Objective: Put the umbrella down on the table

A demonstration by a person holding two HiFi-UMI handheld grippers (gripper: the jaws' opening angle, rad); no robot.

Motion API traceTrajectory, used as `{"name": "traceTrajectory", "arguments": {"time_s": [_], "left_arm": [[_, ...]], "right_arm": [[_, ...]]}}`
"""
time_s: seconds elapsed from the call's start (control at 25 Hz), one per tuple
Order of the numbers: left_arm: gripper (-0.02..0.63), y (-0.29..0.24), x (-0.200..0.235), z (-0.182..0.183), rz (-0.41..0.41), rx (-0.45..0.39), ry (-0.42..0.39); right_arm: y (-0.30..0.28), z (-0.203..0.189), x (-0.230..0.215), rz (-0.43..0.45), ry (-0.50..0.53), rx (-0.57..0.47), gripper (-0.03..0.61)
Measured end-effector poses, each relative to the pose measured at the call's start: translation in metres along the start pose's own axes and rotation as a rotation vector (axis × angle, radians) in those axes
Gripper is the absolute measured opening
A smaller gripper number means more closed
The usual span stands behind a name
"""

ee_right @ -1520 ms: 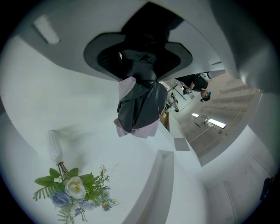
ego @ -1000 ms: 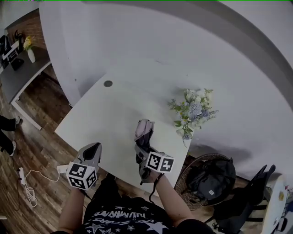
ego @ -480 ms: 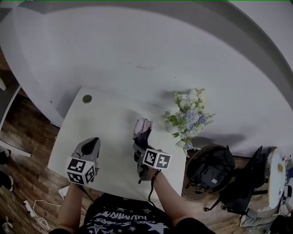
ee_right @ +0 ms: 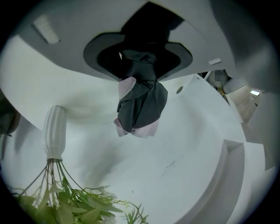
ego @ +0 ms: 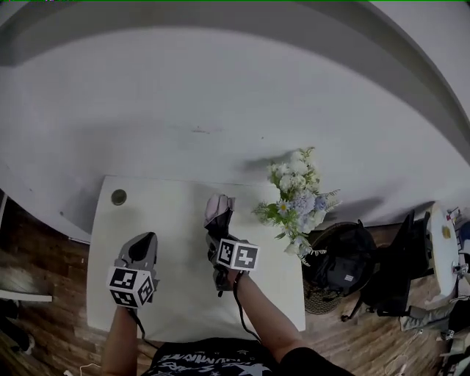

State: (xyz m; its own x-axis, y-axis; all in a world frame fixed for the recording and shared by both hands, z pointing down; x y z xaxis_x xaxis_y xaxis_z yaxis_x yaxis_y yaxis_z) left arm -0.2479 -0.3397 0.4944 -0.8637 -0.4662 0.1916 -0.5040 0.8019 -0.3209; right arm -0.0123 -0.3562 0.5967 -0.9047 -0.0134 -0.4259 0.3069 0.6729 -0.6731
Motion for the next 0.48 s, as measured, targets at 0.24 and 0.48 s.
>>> {"name": "traceTrajectory", "arguments": {"time_s": [0.24, 0.48], "left_arm": [[0.003, -0.034, 0.020, -0.007, -0.031, 0.041, 0.004], [0.003, -0.060, 0.028, -0.018, -0.042, 0.059, 0.040]], "right_arm": [[-0.029, 0.014, -0.015, -0.083, -0.011, 0.012, 0.242], [-0.049, 0.031, -0.035, -0.161, 0.004, 0.033, 0.242]]}}
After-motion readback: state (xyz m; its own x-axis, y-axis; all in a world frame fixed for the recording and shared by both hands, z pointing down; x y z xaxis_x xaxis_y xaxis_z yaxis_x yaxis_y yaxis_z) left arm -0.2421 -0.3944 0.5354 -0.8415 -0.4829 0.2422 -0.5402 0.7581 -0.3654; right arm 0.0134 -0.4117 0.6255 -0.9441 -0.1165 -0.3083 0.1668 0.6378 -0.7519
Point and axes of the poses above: the fingertips, and each gripper's own axes: y backward along the fingers, x to its left, z out of its top, the point moved 5 cm from there along y, backward along the fingers, and after that the axes turned 2 degrees about y, right-handed, at the moved point
